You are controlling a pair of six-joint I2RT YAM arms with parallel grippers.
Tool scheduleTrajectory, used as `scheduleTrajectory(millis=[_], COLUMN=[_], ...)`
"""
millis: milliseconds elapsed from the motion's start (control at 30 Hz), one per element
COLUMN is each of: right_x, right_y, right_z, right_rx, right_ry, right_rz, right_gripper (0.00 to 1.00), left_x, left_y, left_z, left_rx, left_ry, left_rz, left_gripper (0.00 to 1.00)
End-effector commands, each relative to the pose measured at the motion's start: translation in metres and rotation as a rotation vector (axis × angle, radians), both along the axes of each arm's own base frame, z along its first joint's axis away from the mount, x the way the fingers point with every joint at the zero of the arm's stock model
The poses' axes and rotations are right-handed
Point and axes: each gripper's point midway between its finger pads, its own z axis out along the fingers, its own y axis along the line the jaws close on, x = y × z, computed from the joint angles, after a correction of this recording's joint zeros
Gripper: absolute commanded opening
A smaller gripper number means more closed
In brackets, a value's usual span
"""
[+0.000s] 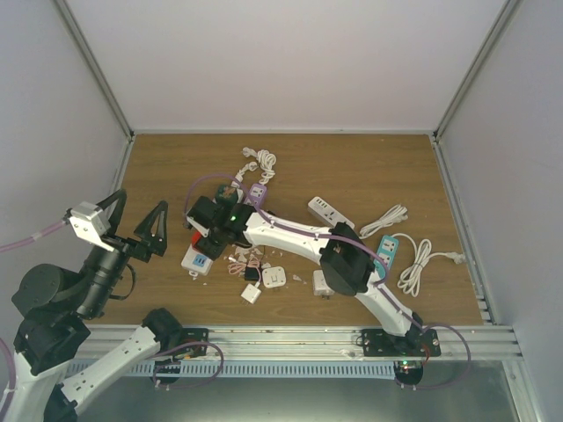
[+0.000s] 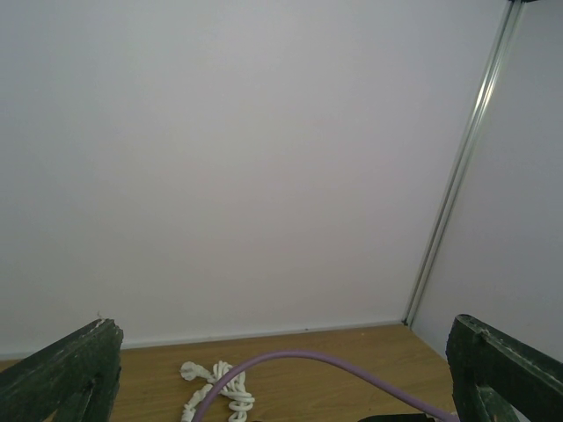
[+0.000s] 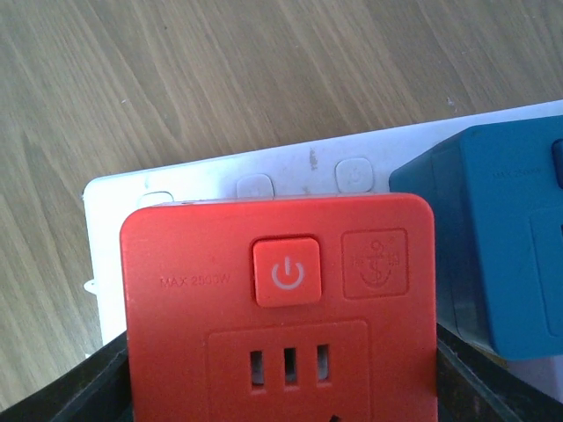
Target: Insert the plug
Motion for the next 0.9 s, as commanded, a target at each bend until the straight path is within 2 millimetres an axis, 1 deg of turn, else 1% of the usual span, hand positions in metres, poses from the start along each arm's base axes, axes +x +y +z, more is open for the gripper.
scheduleTrajectory(millis=[0, 100, 300, 433, 633, 733, 867], right_x=[-0.018, -0.02, -0.015, -0.012, -0.026, -0.028, -0.024], right_y=[-0.026, -0.026, -0.034, -0.038, -0.032, -0.034, -0.044], right_z=[-0.03, -0.034, -0.054, -0.058, -0.067, -0.078, -0.095], right_rx=[-0.136, -0.14, -0.206, -0.228, -0.242, -0.264, -0.327], right_ry=[0.102, 0.108, 0.098, 0.081, 0.086, 0.093, 0.085], right_rz=[0.066, 0.088, 0.064, 0.056, 0.151, 0.162, 0.123], right_gripper=[0.35, 0.36, 0.36, 0.37, 0.37, 0.37, 0.37], left_x=[0.004, 0.005, 0.008, 0.009, 0.01, 0.01, 0.01], left_y=[-0.002, -0.003, -0.004, -0.005, -0.006, -0.005, -0.006], left_z=[0.008, 0.005, 0.003, 0.002, 0.001, 0.002, 0.003], left_rx=[-0.017, -0.014, -0.01, -0.003, 0.003, 0.003, 0.01], left_ry=[-0.019, -0.013, -0.009, -0.009, -0.008, -0.01, -0.015], left_rz=[0.008, 0.008, 0.008, 0.013, 0.013, 0.016, 0.016], left_gripper=[0.99, 0.99, 0.99, 0.99, 0.99, 0.99, 0.99])
